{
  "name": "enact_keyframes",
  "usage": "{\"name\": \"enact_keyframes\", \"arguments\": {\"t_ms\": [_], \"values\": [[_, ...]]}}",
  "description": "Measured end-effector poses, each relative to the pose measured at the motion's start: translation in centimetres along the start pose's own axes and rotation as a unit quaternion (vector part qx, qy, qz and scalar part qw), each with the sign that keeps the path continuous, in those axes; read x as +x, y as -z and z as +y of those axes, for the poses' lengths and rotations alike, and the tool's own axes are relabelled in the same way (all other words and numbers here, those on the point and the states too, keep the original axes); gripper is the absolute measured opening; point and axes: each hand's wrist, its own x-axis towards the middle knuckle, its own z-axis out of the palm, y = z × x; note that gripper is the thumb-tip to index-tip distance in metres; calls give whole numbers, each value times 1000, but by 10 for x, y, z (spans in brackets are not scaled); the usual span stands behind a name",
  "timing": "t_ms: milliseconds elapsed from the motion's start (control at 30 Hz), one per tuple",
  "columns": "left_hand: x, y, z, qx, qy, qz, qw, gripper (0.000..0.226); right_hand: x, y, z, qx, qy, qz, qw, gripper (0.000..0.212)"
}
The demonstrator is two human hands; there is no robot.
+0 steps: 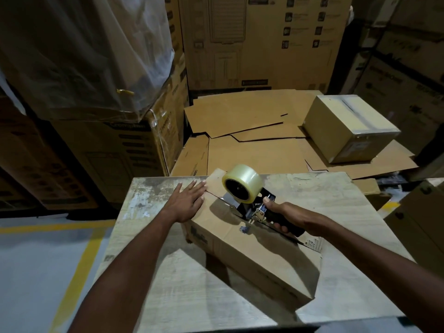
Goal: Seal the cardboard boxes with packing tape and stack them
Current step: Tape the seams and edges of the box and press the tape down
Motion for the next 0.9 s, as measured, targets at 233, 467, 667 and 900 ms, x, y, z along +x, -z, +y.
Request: {"name": "enact_keyframes", "arguments": {"t_ms": [233,467,667,900], "values": [[0,1,19,74,-4,13,997,77,-7,5,0,34,-11,-51,998,72],[-5,-13,41,3,-7,14,1000,57,-11,2,-2,55,-8,-66,996,66],[-7,-13,39,-14,6,18,1000,56,-24,-5,4,39,9,-34,999,65],[-8,-6,46,-10,28,2,1000,68,-51,21,46,34,5,-27,999,68]]}}
